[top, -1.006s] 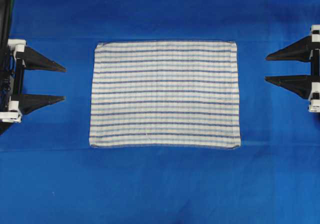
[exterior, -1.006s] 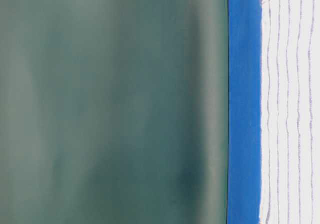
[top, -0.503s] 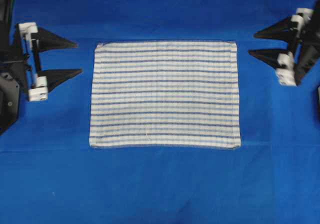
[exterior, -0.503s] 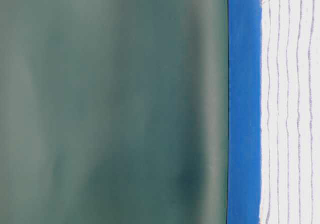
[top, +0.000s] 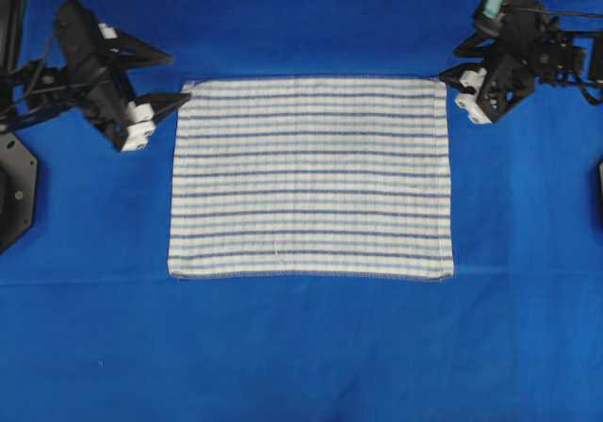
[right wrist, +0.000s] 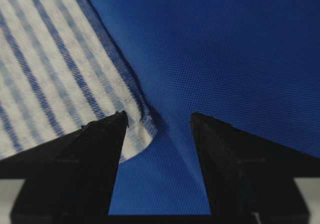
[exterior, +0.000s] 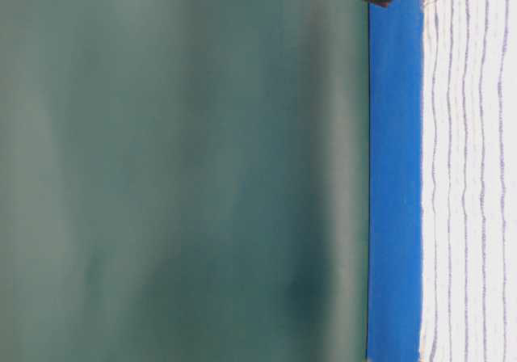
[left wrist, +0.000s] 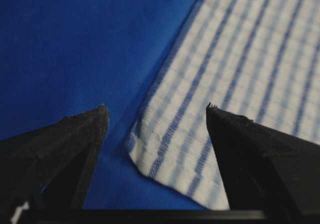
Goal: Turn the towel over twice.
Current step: 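Move both grippers to the towel's far corners again, then close both grippers on the far corners of the towel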
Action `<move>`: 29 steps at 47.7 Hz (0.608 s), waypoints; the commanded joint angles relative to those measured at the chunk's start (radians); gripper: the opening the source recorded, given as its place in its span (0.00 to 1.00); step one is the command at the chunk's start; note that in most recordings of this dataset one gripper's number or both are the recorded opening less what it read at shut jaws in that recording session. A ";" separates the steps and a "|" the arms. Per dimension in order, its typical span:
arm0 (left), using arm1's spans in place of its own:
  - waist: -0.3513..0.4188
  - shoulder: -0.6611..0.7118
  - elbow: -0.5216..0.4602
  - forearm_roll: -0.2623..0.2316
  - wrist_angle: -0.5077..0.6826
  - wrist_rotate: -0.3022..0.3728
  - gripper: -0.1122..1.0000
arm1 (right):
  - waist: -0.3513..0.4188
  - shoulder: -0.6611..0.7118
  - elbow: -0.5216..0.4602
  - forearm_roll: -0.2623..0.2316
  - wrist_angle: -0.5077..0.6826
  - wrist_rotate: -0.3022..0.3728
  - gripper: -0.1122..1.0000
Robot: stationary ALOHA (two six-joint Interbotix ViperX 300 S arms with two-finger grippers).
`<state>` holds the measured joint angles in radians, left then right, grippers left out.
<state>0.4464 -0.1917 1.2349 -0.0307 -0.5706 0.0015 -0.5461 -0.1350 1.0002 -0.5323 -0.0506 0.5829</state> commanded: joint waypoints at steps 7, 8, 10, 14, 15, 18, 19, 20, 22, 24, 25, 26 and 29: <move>0.021 0.163 -0.063 0.002 -0.055 0.002 0.77 | -0.008 0.095 -0.055 -0.012 -0.008 -0.003 0.67; 0.021 0.176 -0.067 0.002 -0.058 0.002 0.77 | -0.008 0.103 -0.057 -0.011 -0.008 -0.003 0.67; 0.023 0.204 -0.074 0.003 -0.066 0.002 0.77 | -0.009 0.110 -0.057 -0.012 -0.009 -0.003 0.67; 0.026 0.255 -0.087 0.002 -0.077 0.002 0.77 | -0.008 0.121 -0.054 -0.012 -0.009 -0.003 0.67; 0.029 0.262 -0.089 0.002 -0.077 0.002 0.77 | -0.008 0.123 -0.054 -0.012 -0.009 -0.003 0.67; 0.034 0.279 -0.094 0.002 -0.077 0.002 0.76 | -0.008 0.127 -0.052 -0.012 -0.009 -0.003 0.67; 0.037 0.281 -0.094 0.002 -0.077 0.002 0.76 | -0.008 0.129 -0.054 -0.012 -0.009 -0.003 0.67; 0.038 0.282 -0.094 0.002 -0.077 0.002 0.76 | -0.008 0.130 -0.052 -0.012 -0.009 -0.003 0.67; 0.040 0.282 -0.091 0.002 -0.077 0.002 0.76 | -0.008 0.133 -0.052 -0.011 -0.009 -0.003 0.67; 0.041 0.282 -0.089 0.002 -0.077 0.002 0.76 | -0.008 0.137 -0.054 -0.011 -0.008 -0.003 0.67; 0.043 0.282 -0.089 0.002 -0.077 0.002 0.76 | -0.009 0.138 -0.054 -0.011 -0.008 -0.002 0.67; 0.043 0.282 -0.089 0.002 -0.077 0.002 0.76 | -0.008 0.140 -0.054 -0.011 -0.006 -0.003 0.67; 0.044 0.281 -0.089 0.002 -0.072 0.000 0.76 | -0.008 0.143 -0.054 -0.011 -0.005 -0.002 0.65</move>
<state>0.4832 0.0966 1.1505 -0.0276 -0.6427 0.0031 -0.5507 0.0077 0.9603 -0.5415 -0.0552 0.5814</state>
